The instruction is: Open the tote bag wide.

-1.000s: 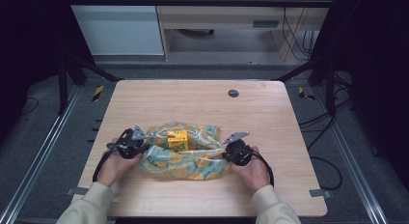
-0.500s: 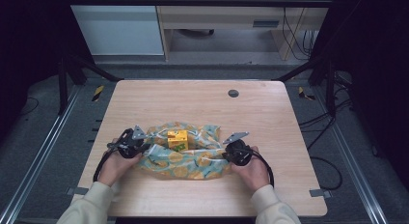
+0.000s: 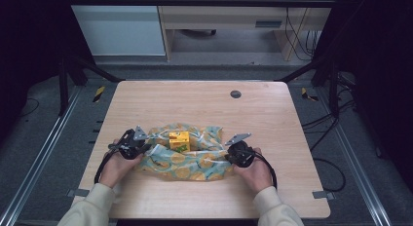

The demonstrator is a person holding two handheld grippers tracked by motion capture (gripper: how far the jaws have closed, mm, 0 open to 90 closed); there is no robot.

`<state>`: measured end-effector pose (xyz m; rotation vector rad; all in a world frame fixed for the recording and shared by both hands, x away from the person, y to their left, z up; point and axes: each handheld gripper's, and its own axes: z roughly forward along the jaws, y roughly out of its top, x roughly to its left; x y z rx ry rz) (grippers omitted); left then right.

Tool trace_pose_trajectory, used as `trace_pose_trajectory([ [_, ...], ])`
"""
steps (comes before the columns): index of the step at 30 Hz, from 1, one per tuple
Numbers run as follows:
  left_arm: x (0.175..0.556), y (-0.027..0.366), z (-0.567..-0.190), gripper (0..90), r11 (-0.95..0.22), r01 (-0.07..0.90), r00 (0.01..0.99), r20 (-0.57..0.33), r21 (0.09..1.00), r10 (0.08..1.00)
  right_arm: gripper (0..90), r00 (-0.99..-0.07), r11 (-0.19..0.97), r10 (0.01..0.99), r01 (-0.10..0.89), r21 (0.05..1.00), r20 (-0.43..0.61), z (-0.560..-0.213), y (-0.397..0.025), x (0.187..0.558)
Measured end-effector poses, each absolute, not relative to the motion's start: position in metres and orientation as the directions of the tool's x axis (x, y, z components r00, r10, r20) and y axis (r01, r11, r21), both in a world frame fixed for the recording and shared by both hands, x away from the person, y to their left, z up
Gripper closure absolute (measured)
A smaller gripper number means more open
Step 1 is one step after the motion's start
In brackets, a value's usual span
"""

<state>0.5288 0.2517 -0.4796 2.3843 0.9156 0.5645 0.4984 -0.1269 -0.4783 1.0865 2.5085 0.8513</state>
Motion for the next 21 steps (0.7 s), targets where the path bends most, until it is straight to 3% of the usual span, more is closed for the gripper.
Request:
trace_pose_trajectory([
  [17, 0.5277, 0.2514, -0.4797, 85.9, -0.642, 0.482, 0.675, 0.214, 0.597, 0.706, 88.7, -0.683, 0.558, 0.730, 0.571, 0.602, -0.029, -0.4808, -0.1263, 0.4979],
  [19, 0.5248, 0.2519, -0.4765, 81.7, -0.644, 0.467, 0.675, 0.226, 0.606, 0.702, 85.1, -0.684, 0.553, 0.729, 0.560, 0.617, -0.032, -0.4807, -0.1272, 0.4962],
  [21, 0.5220, 0.2530, -0.4723, 78.3, -0.633, 0.456, 0.667, 0.230, 0.626, 0.708, 75.8, -0.680, 0.542, 0.733, 0.559, 0.627, -0.027, -0.4794, -0.1285, 0.4933],
])
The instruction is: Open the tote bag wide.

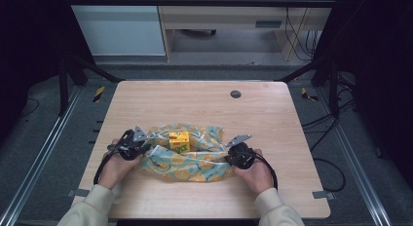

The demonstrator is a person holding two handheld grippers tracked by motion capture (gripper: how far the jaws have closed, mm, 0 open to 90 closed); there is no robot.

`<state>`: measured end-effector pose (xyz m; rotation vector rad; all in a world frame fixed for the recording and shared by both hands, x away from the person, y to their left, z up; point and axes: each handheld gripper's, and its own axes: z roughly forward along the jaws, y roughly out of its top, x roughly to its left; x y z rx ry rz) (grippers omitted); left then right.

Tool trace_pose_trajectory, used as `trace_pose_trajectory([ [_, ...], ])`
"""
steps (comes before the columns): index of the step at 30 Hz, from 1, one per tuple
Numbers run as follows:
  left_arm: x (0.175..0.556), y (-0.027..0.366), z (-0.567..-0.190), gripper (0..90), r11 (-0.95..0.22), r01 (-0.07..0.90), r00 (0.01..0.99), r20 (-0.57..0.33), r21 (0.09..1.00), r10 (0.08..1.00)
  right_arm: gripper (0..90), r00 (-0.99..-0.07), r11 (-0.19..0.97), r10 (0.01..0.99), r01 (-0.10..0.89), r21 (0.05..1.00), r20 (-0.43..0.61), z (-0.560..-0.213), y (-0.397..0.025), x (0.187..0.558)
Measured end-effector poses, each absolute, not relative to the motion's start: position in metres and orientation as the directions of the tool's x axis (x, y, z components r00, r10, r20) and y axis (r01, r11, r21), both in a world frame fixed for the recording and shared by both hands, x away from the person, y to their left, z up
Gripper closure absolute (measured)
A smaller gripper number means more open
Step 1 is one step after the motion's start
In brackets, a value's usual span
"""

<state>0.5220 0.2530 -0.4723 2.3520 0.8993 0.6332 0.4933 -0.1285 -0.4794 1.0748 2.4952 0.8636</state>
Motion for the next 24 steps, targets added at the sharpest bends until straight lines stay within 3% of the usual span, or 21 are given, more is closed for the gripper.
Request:
trace_pose_trajectory([
  [1, 0.520, 0.255, -0.468, 72.4, -0.619, 0.445, 0.658, 0.232, 0.647, 0.716, 65.8, -0.675, 0.532, 0.737, 0.547, 0.646, -0.035, -0.476, -0.130, 0.490],
  [3, 0.518, 0.255, -0.464, 66.9, -0.597, 0.434, 0.654, 0.220, 0.675, 0.724, 54.6, -0.679, 0.533, 0.732, 0.521, 0.666, -0.054, -0.472, -0.130, 0.486],
  [4, 0.518, 0.255, -0.464, 64.8, -0.597, 0.434, 0.654, 0.220, 0.675, 0.724, 54.6, -0.679, 0.533, 0.732, 0.521, 0.666, -0.054, -0.472, -0.130, 0.486],
  [7, 0.513, 0.251, -0.457, 59.8, -0.587, 0.411, 0.657, 0.219, 0.698, 0.721, 40.0, -0.672, 0.516, 0.738, 0.502, 0.694, -0.062, -0.465, -0.128, 0.481],
  [11, 0.508, 0.246, -0.449, 52.6, -0.579, 0.382, 0.659, 0.227, 0.720, 0.717, 26.5, -0.671, 0.506, 0.738, 0.488, 0.711, -0.065, -0.458, -0.124, 0.477],
  [14, 0.506, 0.244, -0.445, 49.8, -0.578, 0.372, 0.659, 0.232, 0.726, 0.715, 21.2, -0.669, 0.496, 0.741, 0.487, 0.719, -0.058, -0.454, -0.123, 0.476],
  [15, 0.505, 0.243, -0.442, 48.3, -0.578, 0.366, 0.657, 0.237, 0.729, 0.715, 15.4, -0.668, 0.491, 0.743, 0.495, 0.717, -0.048, -0.450, -0.122, 0.475],
  [24, 0.499, 0.244, -0.431, 47.3, -0.550, 0.349, 0.644, 0.232, 0.759, 0.729, 11.8, -0.682, 0.510, 0.729, 0.491, 0.706, -0.052, -0.447, -0.124, 0.467],
])
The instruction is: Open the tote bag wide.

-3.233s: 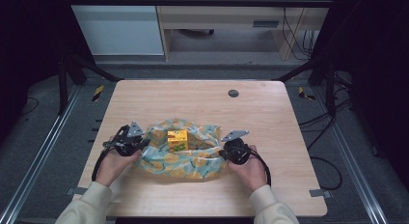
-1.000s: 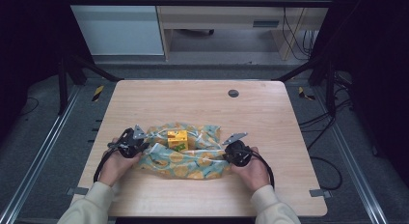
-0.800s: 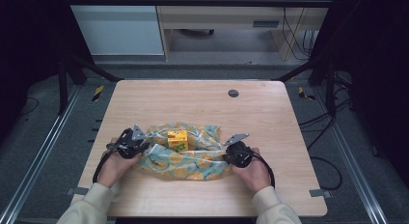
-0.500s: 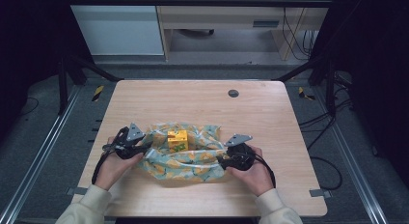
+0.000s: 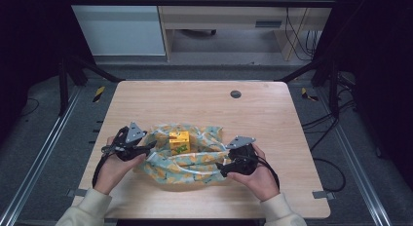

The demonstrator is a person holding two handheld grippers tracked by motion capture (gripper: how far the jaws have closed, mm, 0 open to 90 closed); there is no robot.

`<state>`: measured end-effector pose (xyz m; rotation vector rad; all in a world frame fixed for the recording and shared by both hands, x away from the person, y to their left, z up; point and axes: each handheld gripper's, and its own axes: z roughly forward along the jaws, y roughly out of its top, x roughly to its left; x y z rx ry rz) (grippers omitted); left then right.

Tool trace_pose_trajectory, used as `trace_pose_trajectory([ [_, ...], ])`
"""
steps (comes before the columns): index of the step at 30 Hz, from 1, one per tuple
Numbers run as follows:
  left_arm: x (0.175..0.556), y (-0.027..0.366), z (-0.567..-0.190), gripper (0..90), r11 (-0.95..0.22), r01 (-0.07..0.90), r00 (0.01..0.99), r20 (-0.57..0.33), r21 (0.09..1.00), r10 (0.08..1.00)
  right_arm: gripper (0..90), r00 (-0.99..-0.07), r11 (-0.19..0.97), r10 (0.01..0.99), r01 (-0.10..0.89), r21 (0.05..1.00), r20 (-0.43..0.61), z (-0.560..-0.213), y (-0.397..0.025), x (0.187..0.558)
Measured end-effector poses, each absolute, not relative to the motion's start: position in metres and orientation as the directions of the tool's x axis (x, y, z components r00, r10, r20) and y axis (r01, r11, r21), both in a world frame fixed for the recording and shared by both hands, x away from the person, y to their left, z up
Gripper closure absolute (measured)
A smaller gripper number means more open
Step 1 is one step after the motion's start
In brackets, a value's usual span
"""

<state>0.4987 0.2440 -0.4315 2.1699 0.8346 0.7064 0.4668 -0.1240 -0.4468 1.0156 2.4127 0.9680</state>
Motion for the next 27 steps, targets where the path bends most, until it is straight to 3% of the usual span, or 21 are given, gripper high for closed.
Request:
trace_pose_trajectory([
  [8, 0.495, 0.254, -0.419, 43.0, -0.530, 0.343, 0.628, 0.230, 0.775, 0.744, 11.1, -0.642, 0.445, 0.765, 0.468, 0.764, -0.051, -0.437, -0.135, 0.467],
  [16, 0.496, 0.279, -0.414, 26.1, -0.491, 0.392, 0.600, 0.189, 0.778, 0.778, 7.6, -0.543, 0.361, 0.838, 0.495, 0.790, -0.043, -0.435, -0.160, 0.472],
  [27, 0.507, 0.319, -0.423, 14.0, -0.399, 0.472, 0.521, 0.116, 0.786, 0.846, 5.7, -0.411, 0.264, 0.911, 0.544, 0.796, -0.021, -0.442, -0.211, 0.478],
])
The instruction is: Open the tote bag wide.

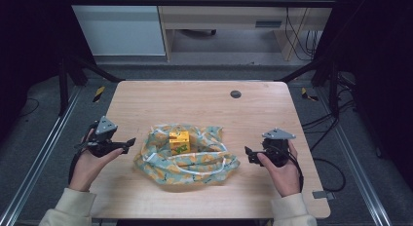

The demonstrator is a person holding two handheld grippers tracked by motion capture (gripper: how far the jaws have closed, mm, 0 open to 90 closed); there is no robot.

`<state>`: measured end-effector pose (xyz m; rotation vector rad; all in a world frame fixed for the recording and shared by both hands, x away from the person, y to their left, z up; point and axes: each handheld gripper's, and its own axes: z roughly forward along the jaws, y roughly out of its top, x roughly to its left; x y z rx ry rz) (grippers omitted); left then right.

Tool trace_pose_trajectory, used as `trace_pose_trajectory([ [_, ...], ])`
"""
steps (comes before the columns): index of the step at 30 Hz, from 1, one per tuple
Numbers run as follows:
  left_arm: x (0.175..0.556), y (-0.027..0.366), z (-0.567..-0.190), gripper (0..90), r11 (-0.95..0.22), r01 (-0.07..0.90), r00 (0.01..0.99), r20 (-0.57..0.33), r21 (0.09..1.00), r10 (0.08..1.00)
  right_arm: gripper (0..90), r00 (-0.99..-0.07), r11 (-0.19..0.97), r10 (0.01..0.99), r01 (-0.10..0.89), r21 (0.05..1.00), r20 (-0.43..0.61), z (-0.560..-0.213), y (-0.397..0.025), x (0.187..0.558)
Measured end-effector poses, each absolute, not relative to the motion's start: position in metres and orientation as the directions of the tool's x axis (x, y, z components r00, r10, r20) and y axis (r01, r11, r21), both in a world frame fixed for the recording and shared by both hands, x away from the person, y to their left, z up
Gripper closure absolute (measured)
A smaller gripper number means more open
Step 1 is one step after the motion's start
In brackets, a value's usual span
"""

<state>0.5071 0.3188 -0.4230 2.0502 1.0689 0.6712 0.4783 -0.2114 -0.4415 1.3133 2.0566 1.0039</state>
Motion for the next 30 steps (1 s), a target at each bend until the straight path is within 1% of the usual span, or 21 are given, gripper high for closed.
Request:
trace_pose_trajectory([
  [9, 0.511, 0.340, -0.428, 10.2, -0.344, 0.492, 0.478, 0.082, 0.800, 0.874, 5.7, -0.332, 0.195, 0.943, 0.571, 0.797, 0.007, -0.449, -0.242, 0.480],
  [15, 0.515, 0.346, -0.441, 9.0, -0.348, 0.523, 0.473, 0.075, 0.778, 0.878, 7.8, -0.311, 0.196, 0.950, 0.597, 0.778, -0.001, -0.456, -0.250, 0.482],
  [18, 0.517, 0.348, -0.448, 8.9, -0.353, 0.529, 0.463, 0.086, 0.771, 0.882, 10.0, -0.326, 0.215, 0.945, 0.609, 0.764, -0.006, -0.463, -0.252, 0.483],
  [20, 0.518, 0.347, -0.456, 8.6, -0.387, 0.537, 0.462, 0.123, 0.749, 0.878, 10.5, -0.341, 0.231, 0.940, 0.622, 0.748, -0.007, -0.468, -0.252, 0.484],
  [23, 0.518, 0.347, -0.459, 8.5, -0.385, 0.540, 0.465, 0.116, 0.748, 0.878, 10.7, -0.365, 0.250, 0.931, 0.634, 0.732, -0.003, -0.473, -0.249, 0.484],
  [26, 0.518, 0.343, -0.462, 8.0, -0.386, 0.544, 0.474, 0.107, 0.745, 0.874, 10.7, -0.406, 0.294, 0.914, 0.643, 0.707, -0.011, -0.480, -0.242, 0.485],
  [30, 0.518, 0.340, -0.462, 7.7, -0.399, 0.537, 0.485, 0.115, 0.743, 0.867, 10.6, -0.417, 0.306, 0.909, 0.646, 0.700, -0.012, -0.482, -0.238, 0.485],
])
